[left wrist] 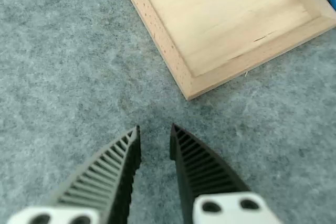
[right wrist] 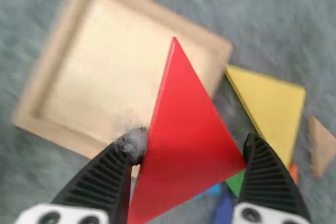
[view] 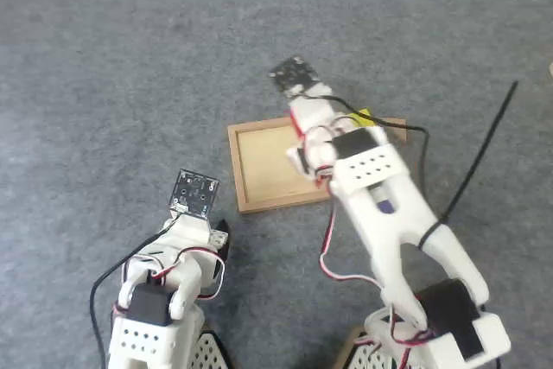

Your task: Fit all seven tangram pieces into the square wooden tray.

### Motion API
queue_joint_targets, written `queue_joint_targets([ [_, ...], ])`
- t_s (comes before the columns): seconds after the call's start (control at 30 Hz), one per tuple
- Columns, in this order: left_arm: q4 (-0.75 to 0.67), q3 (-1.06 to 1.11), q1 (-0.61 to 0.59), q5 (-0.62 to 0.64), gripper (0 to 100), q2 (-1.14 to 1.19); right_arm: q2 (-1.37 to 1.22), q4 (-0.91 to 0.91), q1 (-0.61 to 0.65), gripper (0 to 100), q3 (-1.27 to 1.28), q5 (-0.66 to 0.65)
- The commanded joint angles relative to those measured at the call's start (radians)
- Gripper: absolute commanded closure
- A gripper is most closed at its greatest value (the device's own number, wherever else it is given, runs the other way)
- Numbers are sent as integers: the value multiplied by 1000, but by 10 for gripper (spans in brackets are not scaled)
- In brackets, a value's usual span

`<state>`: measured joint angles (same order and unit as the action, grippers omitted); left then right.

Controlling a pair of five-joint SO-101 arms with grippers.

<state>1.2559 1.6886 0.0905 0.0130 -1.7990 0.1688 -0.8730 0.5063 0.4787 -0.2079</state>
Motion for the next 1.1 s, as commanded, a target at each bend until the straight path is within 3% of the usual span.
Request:
queue_joint_targets([
  [0.0, 6, -5, -8, 9, 908, -21, -51, 71, 58, 783, -87, 43],
  [0.3, 6, -5, -8, 9, 908, -21, -357, 119, 140, 783, -262, 169],
  [0.47, 6, -5, -8, 9, 908, -21, -456, 119, 209, 783, -334, 170],
  [0.77, 6, -5, -8, 9, 908, -21, -521, 108, 208, 778, -388, 192],
  [1.07, 6, -5, -8, 9, 908, -21, -519, 74, 208, 649, -393, 201],
])
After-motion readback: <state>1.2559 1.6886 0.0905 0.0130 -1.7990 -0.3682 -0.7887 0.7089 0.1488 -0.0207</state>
